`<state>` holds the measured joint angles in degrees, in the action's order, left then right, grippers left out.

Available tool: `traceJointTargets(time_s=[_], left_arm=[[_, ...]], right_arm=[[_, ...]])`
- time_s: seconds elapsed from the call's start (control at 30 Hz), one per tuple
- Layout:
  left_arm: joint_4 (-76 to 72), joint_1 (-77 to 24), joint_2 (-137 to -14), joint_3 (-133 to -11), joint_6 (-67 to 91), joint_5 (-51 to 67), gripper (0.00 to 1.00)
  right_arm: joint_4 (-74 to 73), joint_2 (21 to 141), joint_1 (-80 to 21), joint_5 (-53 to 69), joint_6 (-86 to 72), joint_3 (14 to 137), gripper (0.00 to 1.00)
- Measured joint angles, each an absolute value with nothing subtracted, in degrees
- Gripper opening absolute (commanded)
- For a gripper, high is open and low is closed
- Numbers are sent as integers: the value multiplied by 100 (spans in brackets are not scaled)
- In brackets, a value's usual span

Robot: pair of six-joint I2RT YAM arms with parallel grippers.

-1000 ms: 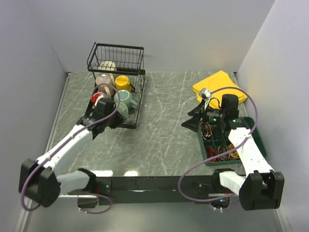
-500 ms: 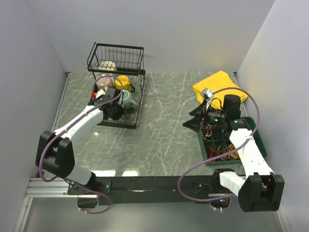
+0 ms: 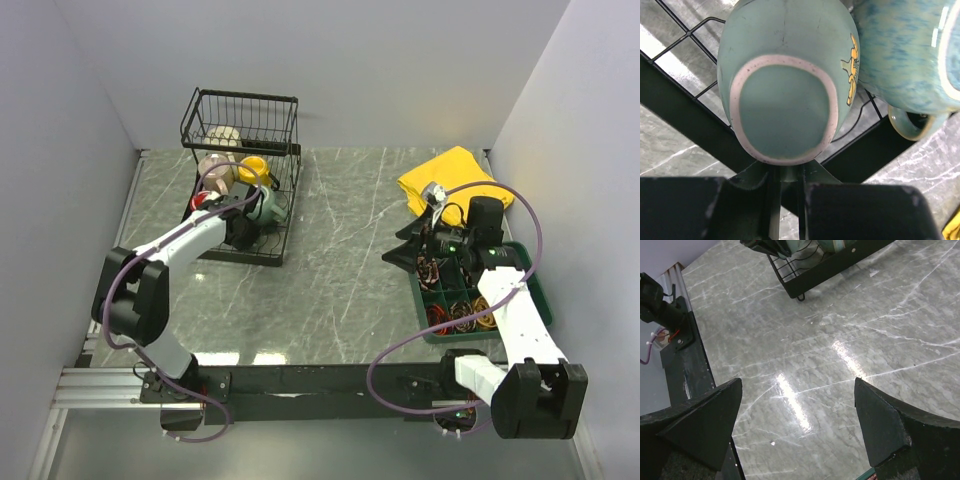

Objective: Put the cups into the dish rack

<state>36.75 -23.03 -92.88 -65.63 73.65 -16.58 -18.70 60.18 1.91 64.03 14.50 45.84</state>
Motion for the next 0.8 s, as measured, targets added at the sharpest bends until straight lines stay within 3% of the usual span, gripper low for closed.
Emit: traceJointTargets(time_s=[0.2, 0.43, 0.8], left_arm=[[3649, -2303, -9450, -6563, 7465, -1636, 11], [3621, -2303, -9489, -6563, 7483, -1601, 44], [3625, -2303, -9386, -6565, 7465, -1557, 55]], right_arm=[[-1879, 6014, 220, 6429, 1463, 4587, 99], [-1900, 6014, 255, 6460, 1490, 4587, 99], [-2001, 6016, 384, 6462, 1575, 4611, 100]])
